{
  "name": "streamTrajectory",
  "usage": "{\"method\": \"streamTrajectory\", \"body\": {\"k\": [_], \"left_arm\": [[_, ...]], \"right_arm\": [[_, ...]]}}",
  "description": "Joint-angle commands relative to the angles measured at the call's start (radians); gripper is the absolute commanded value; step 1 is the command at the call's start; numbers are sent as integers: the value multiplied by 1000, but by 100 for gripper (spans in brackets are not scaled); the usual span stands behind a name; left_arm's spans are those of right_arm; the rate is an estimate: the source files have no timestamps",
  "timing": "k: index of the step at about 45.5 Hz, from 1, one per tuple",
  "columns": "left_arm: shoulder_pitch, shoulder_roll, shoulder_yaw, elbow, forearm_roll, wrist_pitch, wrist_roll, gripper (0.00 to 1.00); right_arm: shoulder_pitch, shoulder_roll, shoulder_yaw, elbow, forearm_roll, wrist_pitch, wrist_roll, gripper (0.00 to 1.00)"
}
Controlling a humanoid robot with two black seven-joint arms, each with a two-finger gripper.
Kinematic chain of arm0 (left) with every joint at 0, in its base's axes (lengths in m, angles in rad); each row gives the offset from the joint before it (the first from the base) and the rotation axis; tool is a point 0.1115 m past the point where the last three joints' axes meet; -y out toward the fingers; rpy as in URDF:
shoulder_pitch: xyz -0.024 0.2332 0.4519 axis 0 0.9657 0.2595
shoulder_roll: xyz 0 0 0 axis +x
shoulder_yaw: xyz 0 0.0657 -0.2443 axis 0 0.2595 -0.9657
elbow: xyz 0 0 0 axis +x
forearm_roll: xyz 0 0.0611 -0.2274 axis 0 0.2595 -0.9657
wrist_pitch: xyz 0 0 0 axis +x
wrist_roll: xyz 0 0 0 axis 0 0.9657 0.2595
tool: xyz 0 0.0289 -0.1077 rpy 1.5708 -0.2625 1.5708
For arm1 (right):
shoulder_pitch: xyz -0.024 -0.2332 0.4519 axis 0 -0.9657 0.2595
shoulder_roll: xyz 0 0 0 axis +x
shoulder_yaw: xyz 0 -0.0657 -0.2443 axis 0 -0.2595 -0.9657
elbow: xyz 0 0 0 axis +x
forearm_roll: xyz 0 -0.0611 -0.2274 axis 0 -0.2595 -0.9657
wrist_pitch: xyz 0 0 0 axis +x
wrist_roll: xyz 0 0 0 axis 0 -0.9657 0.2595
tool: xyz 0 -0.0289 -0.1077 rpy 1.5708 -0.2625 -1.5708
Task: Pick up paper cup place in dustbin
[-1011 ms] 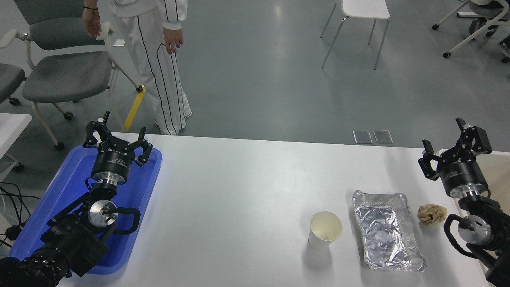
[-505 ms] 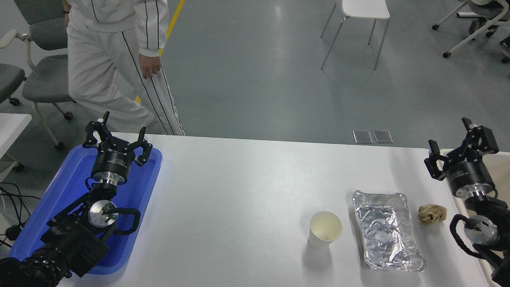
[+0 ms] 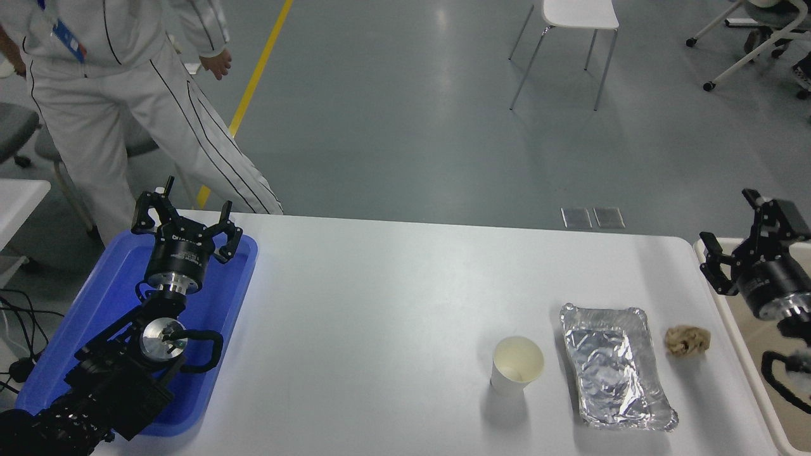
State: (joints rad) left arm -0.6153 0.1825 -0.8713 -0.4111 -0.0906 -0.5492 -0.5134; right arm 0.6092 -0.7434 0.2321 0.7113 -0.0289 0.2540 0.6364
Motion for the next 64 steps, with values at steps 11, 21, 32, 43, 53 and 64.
{"method": "streamTrajectory", "body": {"k": [11, 21, 32, 43, 53, 64], "left_arm": [[-1, 0, 0, 0, 0, 0, 1, 100], [-1, 0, 0, 0, 0, 0, 1, 100], [-1, 0, 0, 0, 0, 0, 1, 100], [-1, 0, 0, 0, 0, 0, 1, 100], [0, 0, 0, 0, 0, 0, 1, 100], [0, 0, 0, 0, 0, 0, 1, 100]], "right_arm": [[385, -106, -776, 85, -2, 2, 0, 100], [705, -103, -1200, 261, -81, 22, 0, 100], [1020, 33, -1531, 424, -276, 39, -1, 100], [1221, 163, -1628, 560, -444, 108, -102, 100], [1392, 191, -1584, 645, -448, 240, -406, 100], [1544, 269, -1545, 721, -434, 425, -435, 100]]}}
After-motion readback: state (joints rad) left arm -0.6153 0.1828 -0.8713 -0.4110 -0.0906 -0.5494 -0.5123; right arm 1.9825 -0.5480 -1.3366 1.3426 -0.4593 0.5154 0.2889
